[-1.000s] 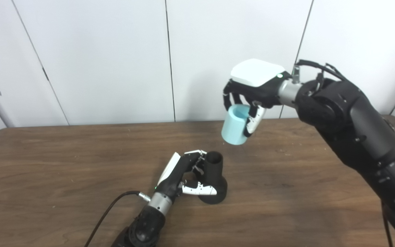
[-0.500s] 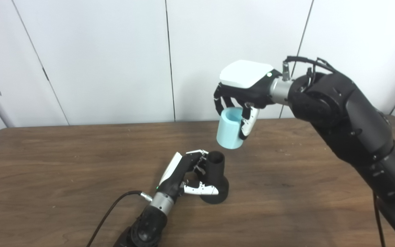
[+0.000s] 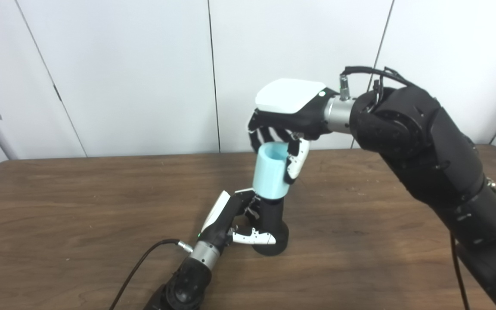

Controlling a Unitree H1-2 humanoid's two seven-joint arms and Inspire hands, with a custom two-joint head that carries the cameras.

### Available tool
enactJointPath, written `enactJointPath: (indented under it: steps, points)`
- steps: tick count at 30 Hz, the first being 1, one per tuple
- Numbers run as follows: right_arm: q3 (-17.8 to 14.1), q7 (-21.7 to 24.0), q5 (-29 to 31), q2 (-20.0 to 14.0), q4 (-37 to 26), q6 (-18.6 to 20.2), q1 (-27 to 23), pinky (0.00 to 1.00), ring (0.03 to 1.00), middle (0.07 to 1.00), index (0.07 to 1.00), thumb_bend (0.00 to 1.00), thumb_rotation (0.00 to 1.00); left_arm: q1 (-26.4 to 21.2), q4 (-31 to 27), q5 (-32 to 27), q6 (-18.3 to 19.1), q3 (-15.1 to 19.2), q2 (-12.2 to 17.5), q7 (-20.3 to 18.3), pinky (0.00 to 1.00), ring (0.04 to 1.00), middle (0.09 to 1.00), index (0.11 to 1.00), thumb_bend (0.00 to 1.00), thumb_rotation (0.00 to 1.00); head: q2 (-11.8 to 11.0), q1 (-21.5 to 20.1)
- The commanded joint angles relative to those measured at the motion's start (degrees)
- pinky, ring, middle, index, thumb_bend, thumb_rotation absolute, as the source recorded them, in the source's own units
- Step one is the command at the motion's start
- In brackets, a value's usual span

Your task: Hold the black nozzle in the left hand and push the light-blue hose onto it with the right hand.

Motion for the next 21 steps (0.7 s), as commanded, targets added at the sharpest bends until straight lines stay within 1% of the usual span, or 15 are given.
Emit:
enactJointPath:
  steps: [1, 4, 8, 12, 14, 21]
  points:
    - [-1.8, -0.9, 0.3, -0.4, -1.7, 1.0, -3.4, 0.23, 0.358, 0.483, 0.533, 0.51, 0.00, 7.6, 7.2, 2.5, 4.0, -2.5, 0.3, -3.3, 0.39, 0.460, 0.471, 0.499, 0.52, 0.00, 0.1, 0.0]
    - [-1.6, -0.9, 0.3, -0.1, -2.0, 1.5, -3.0, 0.22, 0.354, 0.481, 0.536, 0.51, 0.00, 7.7, 7.1, 1.8, 4.2, -2.1, 0.1, -3.6, 0.39, 0.460, 0.471, 0.499, 0.52, 0.00, 0.2, -0.1]
    - [-0.4, -0.8, -0.5, 0.4, -2.3, 1.7, -1.8, 0.21, 0.349, 0.465, 0.541, 0.51, 0.00, 7.8, 7.1, 1.3, 4.5, -1.5, -0.2, -3.6, 0.39, 0.460, 0.471, 0.499, 0.52, 0.00, 0.2, -0.1]
    - [0.7, -0.5, -1.4, 0.5, -2.7, 1.6, -0.9, 0.23, 0.359, 0.476, 0.537, 0.51, 0.00, 8.0, 6.7, 1.5, 4.7, -1.4, -0.3, -3.6, 0.39, 0.460, 0.475, 0.497, 0.52, 0.00, 0.5, -0.1]
    - [1.1, -0.4, -1.9, 0.5, -2.8, 1.3, -0.6, 0.25, 0.364, 0.480, 0.532, 0.51, 0.00, 8.1, 6.6, 1.5, 4.7, -1.3, -0.3, -3.7, 0.39, 0.465, 0.477, 0.495, 0.52, 0.00, 0.5, 0.0]
    - [1.4, -0.4, -2.2, 0.0, -2.0, -0.3, -1.3, 0.23, 0.354, 0.467, 0.534, 0.51, 0.00, 8.1, 6.7, 2.2, 4.3, -1.5, -0.1, -3.8, 0.40, 0.466, 0.478, 0.494, 0.52, 0.00, 0.5, -0.2]
